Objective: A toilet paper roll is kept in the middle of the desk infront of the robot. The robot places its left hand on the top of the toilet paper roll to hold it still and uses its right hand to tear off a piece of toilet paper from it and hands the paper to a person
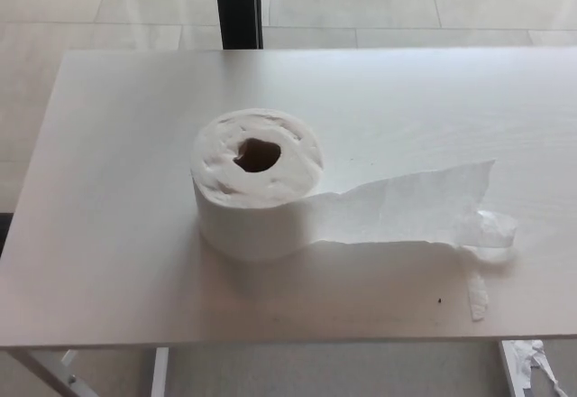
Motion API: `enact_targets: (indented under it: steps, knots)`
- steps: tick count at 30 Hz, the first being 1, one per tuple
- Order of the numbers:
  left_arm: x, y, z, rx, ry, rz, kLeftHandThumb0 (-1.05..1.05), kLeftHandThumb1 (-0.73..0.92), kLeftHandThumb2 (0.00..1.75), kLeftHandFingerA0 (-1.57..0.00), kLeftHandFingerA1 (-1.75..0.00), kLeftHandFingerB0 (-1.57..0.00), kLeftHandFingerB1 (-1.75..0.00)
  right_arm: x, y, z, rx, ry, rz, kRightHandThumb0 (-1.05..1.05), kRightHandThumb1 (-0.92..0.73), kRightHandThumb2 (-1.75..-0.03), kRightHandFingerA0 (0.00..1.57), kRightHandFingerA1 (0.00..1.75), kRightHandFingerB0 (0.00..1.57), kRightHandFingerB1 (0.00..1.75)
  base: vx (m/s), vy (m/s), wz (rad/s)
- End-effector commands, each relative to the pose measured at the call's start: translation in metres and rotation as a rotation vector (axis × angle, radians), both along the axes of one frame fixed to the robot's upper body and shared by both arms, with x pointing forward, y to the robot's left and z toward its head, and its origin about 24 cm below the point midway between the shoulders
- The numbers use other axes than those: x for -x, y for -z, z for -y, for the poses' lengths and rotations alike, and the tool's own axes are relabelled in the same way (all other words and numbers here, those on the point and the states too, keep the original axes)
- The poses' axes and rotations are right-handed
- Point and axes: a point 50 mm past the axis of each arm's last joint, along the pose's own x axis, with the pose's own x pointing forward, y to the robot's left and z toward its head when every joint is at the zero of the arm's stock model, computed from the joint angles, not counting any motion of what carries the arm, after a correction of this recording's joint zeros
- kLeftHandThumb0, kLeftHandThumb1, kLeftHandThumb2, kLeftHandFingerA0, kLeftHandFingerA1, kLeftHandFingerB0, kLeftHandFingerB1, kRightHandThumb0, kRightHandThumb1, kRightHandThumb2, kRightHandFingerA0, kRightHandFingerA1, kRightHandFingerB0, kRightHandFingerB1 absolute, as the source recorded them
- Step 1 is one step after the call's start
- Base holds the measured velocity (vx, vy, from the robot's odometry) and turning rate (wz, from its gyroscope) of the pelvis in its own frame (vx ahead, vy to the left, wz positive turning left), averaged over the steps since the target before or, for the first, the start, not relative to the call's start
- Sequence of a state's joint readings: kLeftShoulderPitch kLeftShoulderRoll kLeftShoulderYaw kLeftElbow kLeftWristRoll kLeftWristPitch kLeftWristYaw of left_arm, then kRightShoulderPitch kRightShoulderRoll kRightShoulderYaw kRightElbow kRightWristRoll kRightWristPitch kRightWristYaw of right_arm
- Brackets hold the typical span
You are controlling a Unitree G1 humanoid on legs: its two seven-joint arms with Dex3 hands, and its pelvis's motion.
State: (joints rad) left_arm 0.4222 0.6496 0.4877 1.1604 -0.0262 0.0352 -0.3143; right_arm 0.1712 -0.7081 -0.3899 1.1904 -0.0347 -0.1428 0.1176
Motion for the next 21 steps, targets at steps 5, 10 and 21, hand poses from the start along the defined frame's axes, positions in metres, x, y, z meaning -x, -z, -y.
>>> enact_targets:
  steps: [5, 10, 21]
  knots:
    - [-0.053, -0.05, -0.038, -0.242, -0.223, 0.541, -0.89, 0.92, 0.7, -0.4, -0.7, -0.15, -0.63, -0.054, -0.074, 0.027, 0.055, 0.064, 0.642, -0.77, -0.67, -0.61, 0.45, 0.51, 0.2, 0.34, 0.0, 0.0, 0.0]
    - [-0.131, -0.12, -0.041, -0.365, -0.032, 0.849, -0.9, 0.91, 0.67, -0.29, -0.5, -0.11, -0.5, -0.119, -0.139, 0.008, 0.134, -0.178, 0.996, -0.85, -0.65, -0.6, 0.42, 0.5, 0.28, 0.46, 0.0, 0.0, 0.0]
    - [-0.274, -0.282, 0.077, -0.445, 0.63, 1.323, -1.04, 0.82, 0.65, -0.48, -0.76, -0.44, -0.68, -0.212, -0.223, -0.118, 0.217, -0.908, 1.129, -0.7, -0.54, -0.85, 0.24, 0.47, 0.17, 0.41, 0.0, 0.0, 0.0]
